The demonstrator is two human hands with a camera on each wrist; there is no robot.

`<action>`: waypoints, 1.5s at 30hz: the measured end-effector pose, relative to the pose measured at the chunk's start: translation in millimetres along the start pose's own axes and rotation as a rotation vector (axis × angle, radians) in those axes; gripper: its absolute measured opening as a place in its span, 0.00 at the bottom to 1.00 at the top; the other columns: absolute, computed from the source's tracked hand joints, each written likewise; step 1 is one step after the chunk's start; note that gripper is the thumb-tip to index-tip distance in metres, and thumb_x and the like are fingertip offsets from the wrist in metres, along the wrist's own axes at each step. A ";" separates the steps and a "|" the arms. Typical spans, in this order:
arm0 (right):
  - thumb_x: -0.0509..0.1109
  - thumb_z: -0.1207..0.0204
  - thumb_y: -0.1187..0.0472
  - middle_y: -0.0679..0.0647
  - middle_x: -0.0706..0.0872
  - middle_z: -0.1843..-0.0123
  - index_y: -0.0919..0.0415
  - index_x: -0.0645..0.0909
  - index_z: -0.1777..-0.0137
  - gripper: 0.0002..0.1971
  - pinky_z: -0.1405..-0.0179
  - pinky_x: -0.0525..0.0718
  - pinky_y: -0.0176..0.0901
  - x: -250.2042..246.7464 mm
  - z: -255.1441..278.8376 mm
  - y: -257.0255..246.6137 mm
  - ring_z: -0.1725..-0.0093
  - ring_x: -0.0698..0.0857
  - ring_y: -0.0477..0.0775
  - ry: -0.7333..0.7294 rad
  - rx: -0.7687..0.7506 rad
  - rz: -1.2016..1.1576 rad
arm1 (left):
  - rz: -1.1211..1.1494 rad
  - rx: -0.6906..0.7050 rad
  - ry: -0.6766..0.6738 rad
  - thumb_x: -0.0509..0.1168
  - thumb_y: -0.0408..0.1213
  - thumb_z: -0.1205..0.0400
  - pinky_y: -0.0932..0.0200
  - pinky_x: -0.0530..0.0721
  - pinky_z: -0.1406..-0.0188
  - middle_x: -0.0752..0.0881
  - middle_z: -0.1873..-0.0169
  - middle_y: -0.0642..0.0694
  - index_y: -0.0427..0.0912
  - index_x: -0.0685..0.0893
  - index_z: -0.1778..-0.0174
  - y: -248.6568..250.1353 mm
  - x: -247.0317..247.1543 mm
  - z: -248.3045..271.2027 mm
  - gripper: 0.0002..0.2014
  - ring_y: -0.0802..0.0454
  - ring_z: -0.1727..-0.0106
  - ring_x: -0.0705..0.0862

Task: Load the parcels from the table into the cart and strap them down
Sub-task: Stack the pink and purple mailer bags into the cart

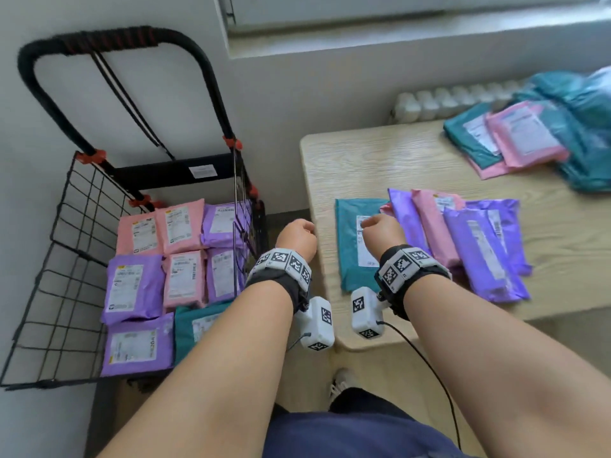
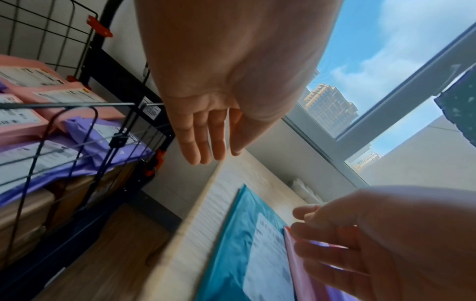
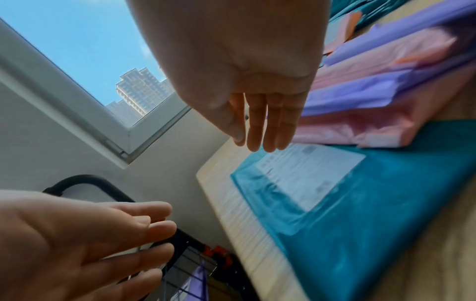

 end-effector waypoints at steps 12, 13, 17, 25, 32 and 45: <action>0.60 0.22 0.67 0.55 0.78 0.26 0.57 0.74 0.24 0.25 0.26 0.70 0.43 -6.8 -7.3 77.7 0.26 0.76 0.56 -0.149 0.075 0.109 | -0.321 0.022 -0.224 0.56 0.29 0.21 0.52 0.72 0.26 0.70 0.23 0.43 0.49 0.73 0.24 8.9 88.9 12.5 0.27 0.44 0.25 0.73; 0.60 0.22 0.68 0.55 0.78 0.25 0.57 0.74 0.24 0.25 0.26 0.69 0.43 -6.3 -8.5 79.7 0.26 0.75 0.57 -0.150 0.072 0.127 | -0.328 0.024 -0.230 0.56 0.29 0.21 0.52 0.71 0.25 0.70 0.23 0.43 0.48 0.72 0.24 7.8 92.8 12.1 0.27 0.43 0.25 0.72; 0.60 0.22 0.68 0.58 0.79 0.28 0.59 0.76 0.26 0.24 0.30 0.74 0.48 -11.6 -15.5 87.1 0.27 0.76 0.60 -0.095 0.063 0.201 | -0.350 -0.011 -0.229 0.55 0.31 0.19 0.48 0.75 0.29 0.72 0.25 0.40 0.49 0.70 0.23 6.6 99.5 11.2 0.26 0.40 0.27 0.74; 0.61 0.23 0.66 0.62 0.79 0.28 0.60 0.73 0.26 0.24 0.32 0.75 0.48 -20.2 -32.5 96.9 0.29 0.77 0.63 -0.081 0.140 0.211 | -0.206 -0.081 -0.032 0.61 0.32 0.20 0.54 0.80 0.43 0.84 0.37 0.42 0.43 0.77 0.31 15.5 97.9 3.2 0.20 0.42 0.39 0.83; 0.63 0.22 0.64 0.59 0.80 0.28 0.59 0.75 0.27 0.22 0.33 0.75 0.45 -15.5 -34.4 97.4 0.30 0.79 0.60 -0.125 0.142 0.199 | -0.291 -0.250 0.048 0.60 0.33 0.19 0.49 0.78 0.40 0.77 0.35 0.39 0.38 0.79 0.34 7.1 95.5 1.9 0.16 0.40 0.35 0.78; 0.65 0.23 0.65 0.55 0.80 0.28 0.57 0.76 0.27 0.24 0.32 0.75 0.44 -5.7 -31.9 82.7 0.31 0.79 0.58 -0.208 0.126 0.163 | 0.077 -0.299 -0.061 0.61 0.28 0.20 0.57 0.78 0.56 0.85 0.54 0.41 0.36 0.87 0.50 -15.1 80.1 -1.3 0.09 0.43 0.54 0.83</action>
Point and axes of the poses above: each hand's wrist, its own z-axis away from the middle knuckle, its own x-axis out of the palm, y = z × x, the point moved 4 cm from there along -z, towards the middle knuckle
